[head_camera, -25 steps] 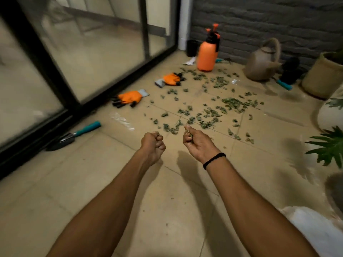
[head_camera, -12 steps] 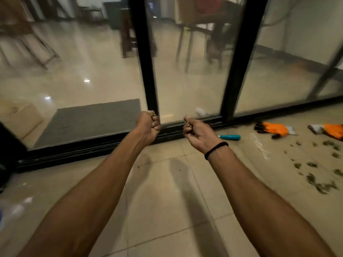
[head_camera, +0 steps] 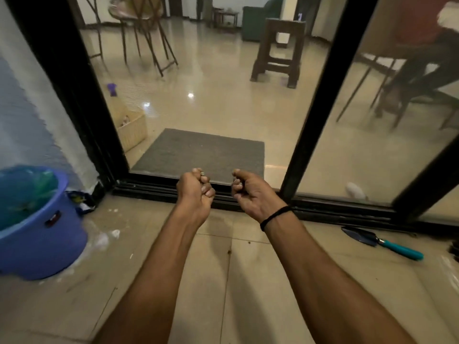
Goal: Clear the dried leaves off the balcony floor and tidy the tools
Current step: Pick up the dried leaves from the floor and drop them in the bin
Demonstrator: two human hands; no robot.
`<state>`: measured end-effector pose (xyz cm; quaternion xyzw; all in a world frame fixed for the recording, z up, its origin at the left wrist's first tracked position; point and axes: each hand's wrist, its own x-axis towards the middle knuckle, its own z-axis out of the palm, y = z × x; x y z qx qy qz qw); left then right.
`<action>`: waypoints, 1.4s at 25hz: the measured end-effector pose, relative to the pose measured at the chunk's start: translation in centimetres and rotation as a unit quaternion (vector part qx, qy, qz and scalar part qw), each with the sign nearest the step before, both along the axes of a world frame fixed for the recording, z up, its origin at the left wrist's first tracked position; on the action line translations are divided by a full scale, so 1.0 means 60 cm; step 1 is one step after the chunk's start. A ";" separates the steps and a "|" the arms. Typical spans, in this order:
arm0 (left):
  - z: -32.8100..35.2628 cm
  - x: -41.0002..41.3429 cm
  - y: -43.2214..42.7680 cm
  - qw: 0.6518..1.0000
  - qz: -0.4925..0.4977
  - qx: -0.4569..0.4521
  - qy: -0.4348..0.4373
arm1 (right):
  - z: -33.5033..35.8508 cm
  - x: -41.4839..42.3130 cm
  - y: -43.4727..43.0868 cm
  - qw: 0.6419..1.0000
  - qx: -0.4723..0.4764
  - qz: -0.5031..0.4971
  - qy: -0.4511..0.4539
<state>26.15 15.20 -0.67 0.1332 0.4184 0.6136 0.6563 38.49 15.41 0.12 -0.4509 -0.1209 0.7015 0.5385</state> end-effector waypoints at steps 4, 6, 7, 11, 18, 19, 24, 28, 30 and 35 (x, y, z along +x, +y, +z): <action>0.031 -0.102 -0.006 0.999 0.041 -0.001 -0.003 | 0.033 -0.105 0.028 0.998 -0.009 0.069 -0.002; 0.049 -0.173 -0.008 0.998 0.069 0.012 0.001 | 0.044 -0.169 0.047 0.994 -0.008 0.107 -0.007; 0.056 -0.210 -0.011 0.996 0.086 0.020 0.001 | 0.049 -0.207 0.058 0.992 -0.006 0.129 -0.006; 0.069 -0.382 -0.047 0.980 0.191 0.010 0.053 | 0.064 -0.405 0.085 0.970 0.020 0.241 0.005; 0.096 -0.592 -0.104 0.933 0.312 -0.108 0.144 | 0.035 -0.688 0.052 0.918 -0.001 0.397 -0.011; 0.104 -0.592 -0.109 0.933 0.304 -0.122 0.150 | 0.026 -0.703 0.049 0.906 0.000 0.423 0.006; 0.093 -0.575 -0.102 0.910 0.318 -0.153 0.218 | 0.007 -0.681 0.047 0.883 0.005 0.457 0.105; 0.024 -0.553 -0.045 0.850 0.434 -0.107 0.278 | 0.007 -0.600 0.061 0.935 0.009 0.342 0.096; -0.020 -0.501 -0.012 0.855 0.387 -0.105 0.328 | -0.004 -0.535 0.074 0.953 0.001 0.286 0.100; -0.115 -0.249 0.022 0.889 0.249 -0.059 0.379 | -0.152 -0.310 0.069 0.979 -0.011 0.102 -0.175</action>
